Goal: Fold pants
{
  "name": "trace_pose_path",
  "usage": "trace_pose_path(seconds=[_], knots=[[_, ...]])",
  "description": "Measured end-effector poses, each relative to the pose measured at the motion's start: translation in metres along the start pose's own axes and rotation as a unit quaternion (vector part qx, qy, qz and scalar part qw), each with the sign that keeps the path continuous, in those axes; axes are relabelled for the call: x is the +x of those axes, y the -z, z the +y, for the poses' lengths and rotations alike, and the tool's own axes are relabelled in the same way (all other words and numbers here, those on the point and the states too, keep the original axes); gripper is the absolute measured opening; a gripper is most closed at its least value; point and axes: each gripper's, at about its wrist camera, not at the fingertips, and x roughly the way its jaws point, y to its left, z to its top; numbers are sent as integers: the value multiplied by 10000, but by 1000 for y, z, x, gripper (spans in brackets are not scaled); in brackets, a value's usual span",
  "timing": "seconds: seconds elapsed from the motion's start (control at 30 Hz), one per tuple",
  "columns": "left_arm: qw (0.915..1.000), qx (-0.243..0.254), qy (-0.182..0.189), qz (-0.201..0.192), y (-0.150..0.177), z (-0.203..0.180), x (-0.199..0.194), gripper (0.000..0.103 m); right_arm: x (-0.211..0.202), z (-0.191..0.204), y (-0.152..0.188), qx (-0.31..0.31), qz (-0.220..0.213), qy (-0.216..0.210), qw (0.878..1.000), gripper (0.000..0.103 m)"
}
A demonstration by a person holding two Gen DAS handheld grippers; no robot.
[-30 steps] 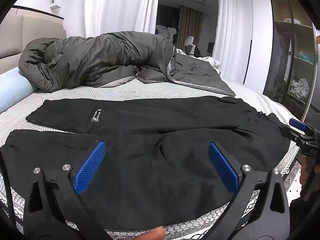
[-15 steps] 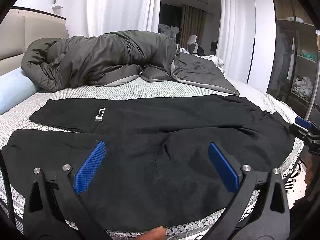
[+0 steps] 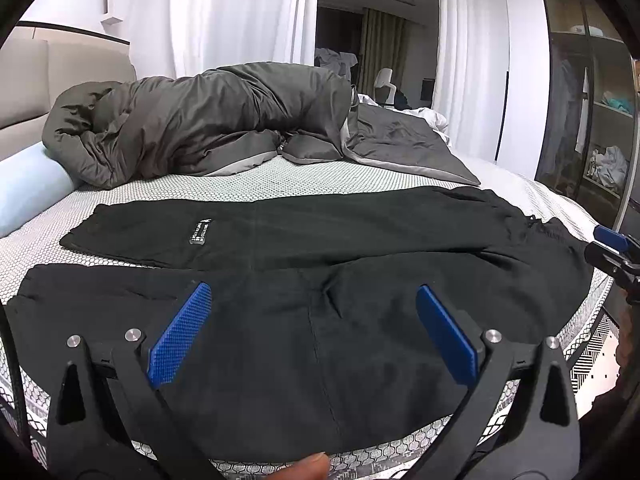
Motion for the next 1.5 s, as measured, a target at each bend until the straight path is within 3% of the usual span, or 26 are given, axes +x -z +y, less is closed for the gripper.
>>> trace_pose_path(seconds=[1.5], knots=[[10000,66,16,-56,2,2,-5,102,2,-1,-4,16,23,49,10000,103]])
